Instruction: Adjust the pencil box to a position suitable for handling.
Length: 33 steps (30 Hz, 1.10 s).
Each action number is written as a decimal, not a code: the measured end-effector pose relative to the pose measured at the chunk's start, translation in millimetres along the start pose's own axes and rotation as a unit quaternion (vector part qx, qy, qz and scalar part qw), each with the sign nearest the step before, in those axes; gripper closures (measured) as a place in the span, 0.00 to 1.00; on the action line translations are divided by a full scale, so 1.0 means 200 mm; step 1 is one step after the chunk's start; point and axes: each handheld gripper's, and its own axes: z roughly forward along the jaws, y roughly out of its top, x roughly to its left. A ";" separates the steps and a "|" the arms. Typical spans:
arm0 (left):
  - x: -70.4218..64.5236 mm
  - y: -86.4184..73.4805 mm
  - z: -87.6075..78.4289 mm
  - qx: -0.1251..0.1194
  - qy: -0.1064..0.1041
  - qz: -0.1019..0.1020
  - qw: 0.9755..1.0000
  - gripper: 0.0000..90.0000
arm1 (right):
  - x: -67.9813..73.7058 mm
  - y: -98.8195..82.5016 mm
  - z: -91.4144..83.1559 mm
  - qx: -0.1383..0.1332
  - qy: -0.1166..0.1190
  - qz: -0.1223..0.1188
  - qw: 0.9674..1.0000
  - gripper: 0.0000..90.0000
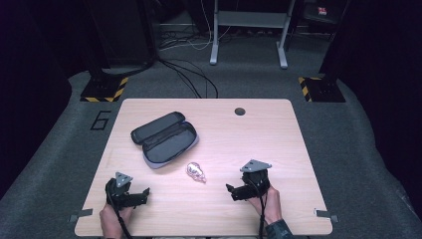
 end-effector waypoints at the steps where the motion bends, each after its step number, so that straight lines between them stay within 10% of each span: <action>1: 0.00 0.00 0.00 -0.001 0.001 0.001 1.000 0.02 | 0.01 0.01 0.02 -0.006 0.003 -0.003 1.000 0.01; 33: 0.00 0.00 0.00 0.002 0.000 0.007 1.000 0.03 | 0.24 0.29 0.52 0.035 0.074 -0.044 0.996 0.06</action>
